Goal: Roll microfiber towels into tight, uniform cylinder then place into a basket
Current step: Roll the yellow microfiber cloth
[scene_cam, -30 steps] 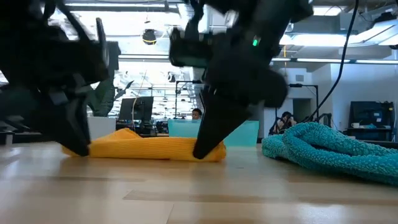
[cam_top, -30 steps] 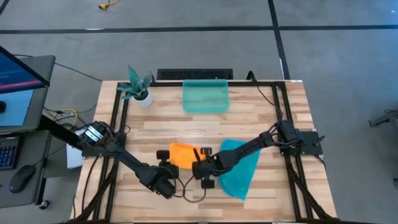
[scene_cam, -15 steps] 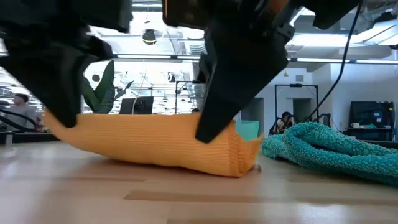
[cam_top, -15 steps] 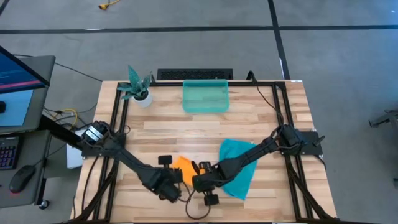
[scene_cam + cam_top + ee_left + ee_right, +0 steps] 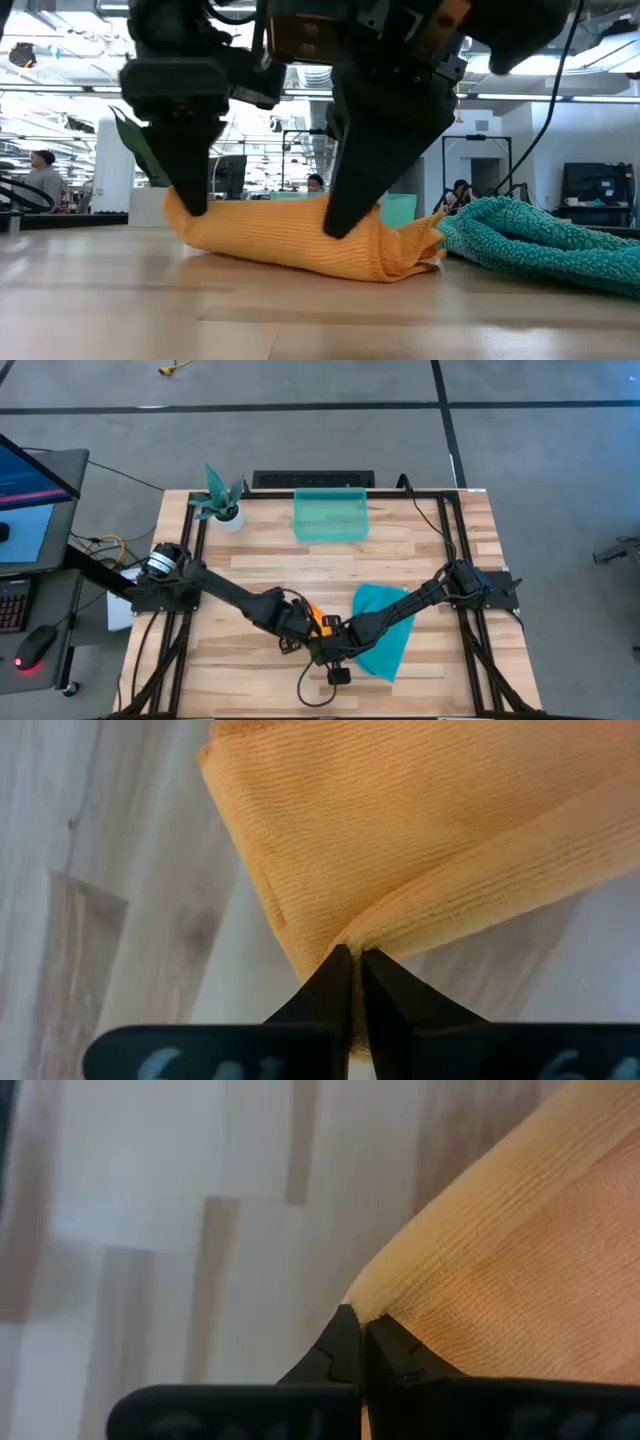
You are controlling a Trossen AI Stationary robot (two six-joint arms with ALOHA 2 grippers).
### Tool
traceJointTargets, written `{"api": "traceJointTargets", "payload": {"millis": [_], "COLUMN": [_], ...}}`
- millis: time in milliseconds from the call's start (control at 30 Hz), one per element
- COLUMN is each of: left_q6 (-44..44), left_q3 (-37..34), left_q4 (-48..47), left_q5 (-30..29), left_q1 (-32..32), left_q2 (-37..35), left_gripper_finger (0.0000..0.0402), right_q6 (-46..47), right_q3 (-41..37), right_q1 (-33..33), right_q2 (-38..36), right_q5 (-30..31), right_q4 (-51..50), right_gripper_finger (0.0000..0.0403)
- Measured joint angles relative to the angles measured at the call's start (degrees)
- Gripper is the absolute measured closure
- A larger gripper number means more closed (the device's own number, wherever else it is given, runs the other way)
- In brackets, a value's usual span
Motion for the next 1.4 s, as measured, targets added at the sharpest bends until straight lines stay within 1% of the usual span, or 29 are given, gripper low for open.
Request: {"api": "traceJointTargets", "payload": {"millis": [133, 233, 367, 467, 600, 833, 967, 1067, 1233, 1400], "left_q6": [1.71, 2.30, 2.30, 2.30, 2.30, 2.33, 1.84, 1.67, 1.43, 1.26], "left_q3": [-0.03, -0.02, -0.04, -0.06, -0.06, -0.10, -0.10, -0.10, -0.08, -0.08], "left_q4": [1.73, 1.92, 1.86, 1.79, 1.65, 1.66, 1.17, 0.84, 1.16, 1.03], "left_q5": [0.78, 1.21, 1.33, 1.23, 0.96, 0.97, 1.18, 1.67, 1.67, 2.40], "left_q1": [1.66, 2.25, 2.40, 2.42, 2.42, 2.42, 2.36, 2.24, 2.21, 2.83], "left_q2": [0.61, 1.49, 1.49, 1.55, 1.55, 1.55, 1.55, 1.55, 1.55, 1.55], "left_gripper_finger": [0.0395, 0.0395, 0.0395, 0.0395, 0.0395, 0.0395, 0.0395, 0.0395, 0.0395, 0.0395], "right_q6": [3.51, 6.71, 7.42, 8.08, 11.96, 13.45, 13.96, 17.37, 23.89, 27.18], "right_q3": [0.00, 0.00, 0.11, 0.09, 1.08, 1.75, 2.83, 3.21, 2.66, 1.50], "right_q1": [-0.15, -0.33, -0.33, -0.47, -1.24, -1.01, -0.90, -1.15, -2.90, -4.72], "right_q2": [0.02, -0.02, -0.09, -0.09, -0.10, -0.11, -0.13, -0.13, -0.13, -0.13], "right_q5": [3.62, 4.77, 5.77, 8.42, 11.76, 14.15, 17.47, 20.42, 20.82, 19.57], "right_q4": [-4.44, -6.81, -8.05, -9.42, -14.43, -15.91, -16.97, -18.75, -20.61, -20.26], "right_gripper_finger": [0.0395, 0.0392, 0.0393, 0.0393, 0.0392, 0.0392, 0.0392, 0.0393, 0.0393, 0.0393]}}
